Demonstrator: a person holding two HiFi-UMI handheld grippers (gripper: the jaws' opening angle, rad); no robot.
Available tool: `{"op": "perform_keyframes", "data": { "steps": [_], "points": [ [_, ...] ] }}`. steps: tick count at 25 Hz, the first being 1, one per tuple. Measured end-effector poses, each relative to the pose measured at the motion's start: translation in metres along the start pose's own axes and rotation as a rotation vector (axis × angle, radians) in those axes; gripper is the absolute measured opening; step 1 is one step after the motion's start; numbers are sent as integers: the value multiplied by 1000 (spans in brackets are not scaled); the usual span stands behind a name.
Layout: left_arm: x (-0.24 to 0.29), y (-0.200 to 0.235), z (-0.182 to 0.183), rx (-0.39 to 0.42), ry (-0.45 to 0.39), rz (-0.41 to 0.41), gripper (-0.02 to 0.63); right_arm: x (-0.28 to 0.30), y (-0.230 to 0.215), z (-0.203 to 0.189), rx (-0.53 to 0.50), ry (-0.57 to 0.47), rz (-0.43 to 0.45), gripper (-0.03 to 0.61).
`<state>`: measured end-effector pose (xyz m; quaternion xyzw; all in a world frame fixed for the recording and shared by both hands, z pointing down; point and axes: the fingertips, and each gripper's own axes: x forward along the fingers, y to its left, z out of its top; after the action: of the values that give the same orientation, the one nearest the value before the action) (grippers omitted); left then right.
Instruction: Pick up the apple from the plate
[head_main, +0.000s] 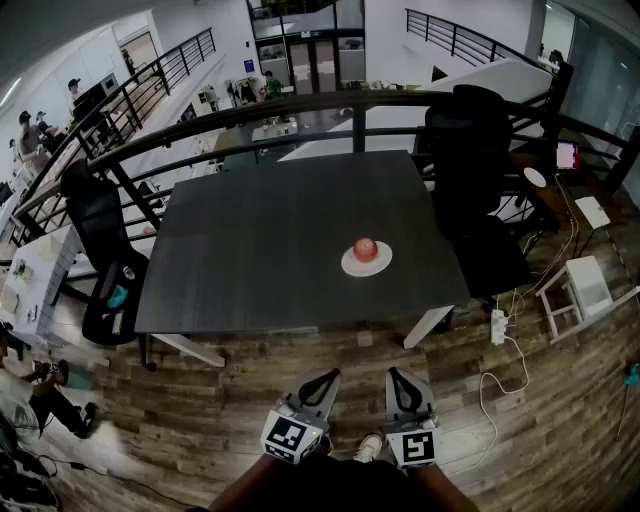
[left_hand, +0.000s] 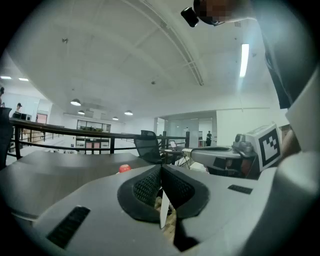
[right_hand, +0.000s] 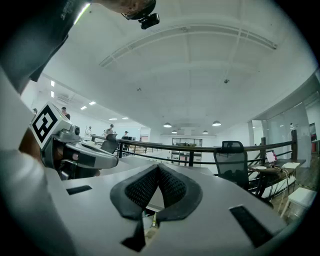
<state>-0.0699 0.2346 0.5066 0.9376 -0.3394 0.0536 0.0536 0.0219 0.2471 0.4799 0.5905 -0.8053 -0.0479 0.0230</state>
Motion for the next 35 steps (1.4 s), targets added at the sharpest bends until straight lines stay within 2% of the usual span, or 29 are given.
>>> {"op": "perform_keyframes", "data": {
  "steps": [6,15,25,32,35],
  "points": [
    [-7,-9,8,-29,-22,-4,23,-7,5,3,12,4,-5,25],
    [-10,2,7,0,-17,4,23,0,14,1,13,68,6,25],
    [0,41,16,19,-28,-24,23,43,20,10,18,52,-11,25],
    [7,73,27,14,-64,-94,23,85,39,-11,-10,129,-9,25],
    [8,90,27,13,-62,-99,23,98,47,-9,-9,137,-19,25]
  ]
}}
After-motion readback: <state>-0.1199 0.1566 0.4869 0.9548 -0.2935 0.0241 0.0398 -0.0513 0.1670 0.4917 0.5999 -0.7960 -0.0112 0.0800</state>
